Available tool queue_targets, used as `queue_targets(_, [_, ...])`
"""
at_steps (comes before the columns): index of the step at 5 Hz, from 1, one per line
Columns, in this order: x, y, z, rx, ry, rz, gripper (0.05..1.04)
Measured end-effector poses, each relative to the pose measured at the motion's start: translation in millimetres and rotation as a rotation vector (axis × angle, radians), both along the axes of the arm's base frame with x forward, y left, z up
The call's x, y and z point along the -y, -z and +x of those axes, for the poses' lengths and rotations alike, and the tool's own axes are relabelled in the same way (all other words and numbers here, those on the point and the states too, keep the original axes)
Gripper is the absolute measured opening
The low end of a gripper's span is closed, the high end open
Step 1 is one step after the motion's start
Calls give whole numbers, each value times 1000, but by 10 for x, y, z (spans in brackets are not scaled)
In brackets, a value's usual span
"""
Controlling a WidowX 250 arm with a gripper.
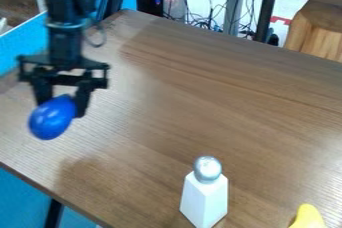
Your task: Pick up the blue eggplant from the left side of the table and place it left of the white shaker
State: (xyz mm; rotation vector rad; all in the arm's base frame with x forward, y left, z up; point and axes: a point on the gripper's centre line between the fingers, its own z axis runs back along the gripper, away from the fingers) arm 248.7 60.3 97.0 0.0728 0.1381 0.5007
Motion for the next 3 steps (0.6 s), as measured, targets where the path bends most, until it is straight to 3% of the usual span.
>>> queue_targets(1, [348, -60, 137, 26, 157, 6, 656])
queue_targets(3, [936, 40, 218, 30, 449, -12, 656])
